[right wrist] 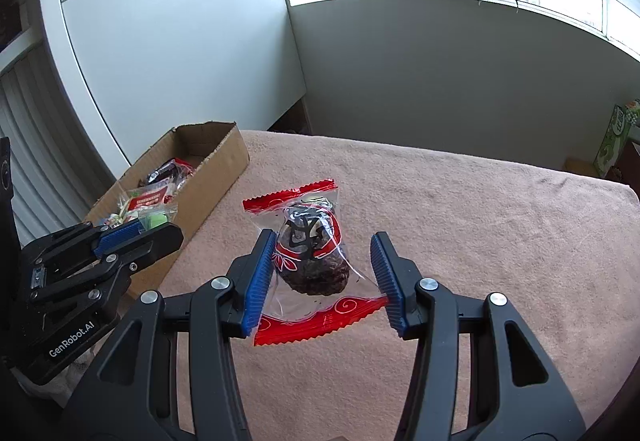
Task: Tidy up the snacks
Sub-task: 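Carry the green candy into the box with the left gripper while the right carries the red candy there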
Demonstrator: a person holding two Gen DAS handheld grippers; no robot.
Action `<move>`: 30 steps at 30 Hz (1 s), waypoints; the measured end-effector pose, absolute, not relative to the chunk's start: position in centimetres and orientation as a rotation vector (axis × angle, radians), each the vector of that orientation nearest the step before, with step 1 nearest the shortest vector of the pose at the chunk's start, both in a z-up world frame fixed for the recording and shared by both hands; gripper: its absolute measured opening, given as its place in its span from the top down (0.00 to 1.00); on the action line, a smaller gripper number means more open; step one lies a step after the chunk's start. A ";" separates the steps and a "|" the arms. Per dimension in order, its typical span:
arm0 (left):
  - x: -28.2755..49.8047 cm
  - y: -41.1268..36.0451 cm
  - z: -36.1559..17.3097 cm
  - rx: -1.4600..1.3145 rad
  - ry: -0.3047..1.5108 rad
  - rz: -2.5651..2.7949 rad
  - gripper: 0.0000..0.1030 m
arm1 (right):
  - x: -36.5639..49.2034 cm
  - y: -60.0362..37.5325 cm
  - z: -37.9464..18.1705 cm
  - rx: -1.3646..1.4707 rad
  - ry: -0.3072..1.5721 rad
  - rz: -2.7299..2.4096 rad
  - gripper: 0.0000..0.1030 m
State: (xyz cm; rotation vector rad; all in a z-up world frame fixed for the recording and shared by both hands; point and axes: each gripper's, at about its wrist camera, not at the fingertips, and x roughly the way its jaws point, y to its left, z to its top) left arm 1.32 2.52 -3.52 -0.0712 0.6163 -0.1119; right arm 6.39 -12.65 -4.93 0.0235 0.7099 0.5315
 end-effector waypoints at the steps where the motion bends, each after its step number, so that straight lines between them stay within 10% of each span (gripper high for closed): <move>1: 1.1 3.1 -3.2 -0.079 0.604 -0.104 0.86 | 6.4 -12.1 -4.6 0.027 0.702 0.540 0.51; 30: -0.3 17.7 -4.0 -0.234 0.560 0.199 0.85 | 9.0 6.6 -5.2 -0.048 0.735 0.759 0.48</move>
